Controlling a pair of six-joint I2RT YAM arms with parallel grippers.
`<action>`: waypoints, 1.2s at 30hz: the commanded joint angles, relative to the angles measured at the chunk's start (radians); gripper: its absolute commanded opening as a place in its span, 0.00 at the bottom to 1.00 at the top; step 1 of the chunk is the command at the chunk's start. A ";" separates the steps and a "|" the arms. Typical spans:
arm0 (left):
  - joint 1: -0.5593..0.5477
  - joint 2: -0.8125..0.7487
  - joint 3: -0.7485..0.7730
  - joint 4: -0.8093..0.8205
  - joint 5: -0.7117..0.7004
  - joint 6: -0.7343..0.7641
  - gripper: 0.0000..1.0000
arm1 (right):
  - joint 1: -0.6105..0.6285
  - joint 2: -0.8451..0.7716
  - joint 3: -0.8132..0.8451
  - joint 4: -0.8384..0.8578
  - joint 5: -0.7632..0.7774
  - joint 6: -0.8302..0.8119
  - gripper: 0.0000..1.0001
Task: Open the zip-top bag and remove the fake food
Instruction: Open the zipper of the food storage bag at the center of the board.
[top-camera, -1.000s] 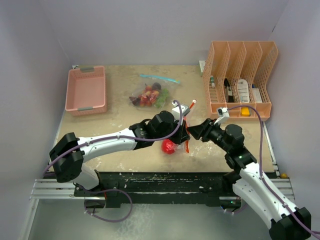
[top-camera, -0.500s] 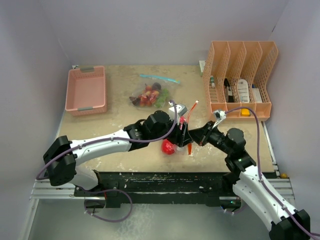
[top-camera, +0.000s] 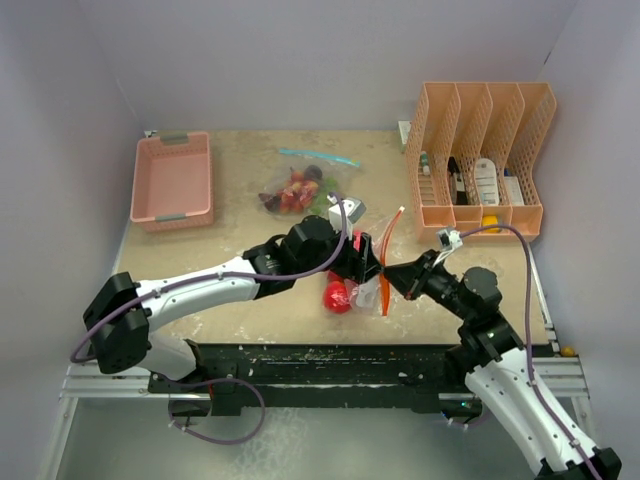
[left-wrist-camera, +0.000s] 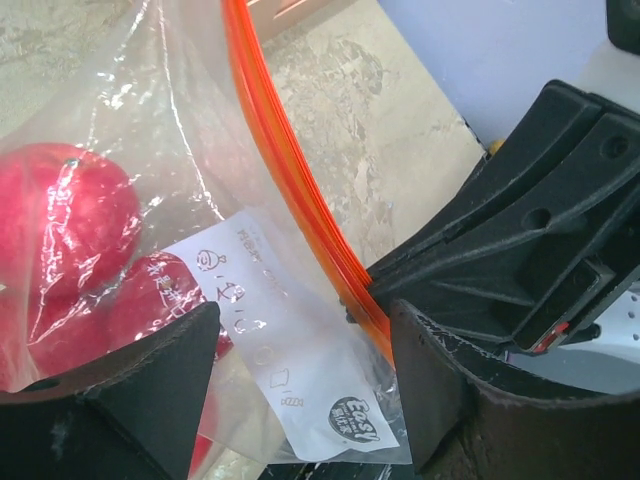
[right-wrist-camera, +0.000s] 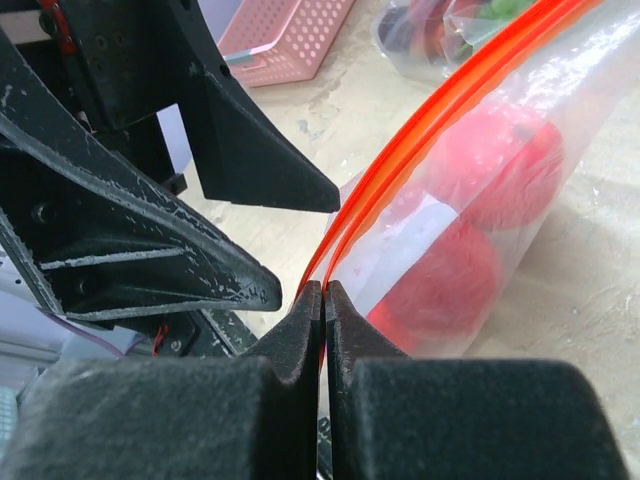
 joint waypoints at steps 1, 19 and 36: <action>0.006 0.028 0.030 0.067 -0.012 -0.027 0.72 | 0.004 -0.029 0.058 -0.063 0.033 -0.042 0.00; 0.033 0.173 0.150 0.039 -0.010 -0.008 0.60 | 0.005 -0.046 0.106 -0.162 0.070 -0.101 0.00; 0.051 0.121 0.101 0.047 -0.017 -0.012 0.22 | 0.005 -0.038 0.112 -0.194 0.121 -0.091 0.00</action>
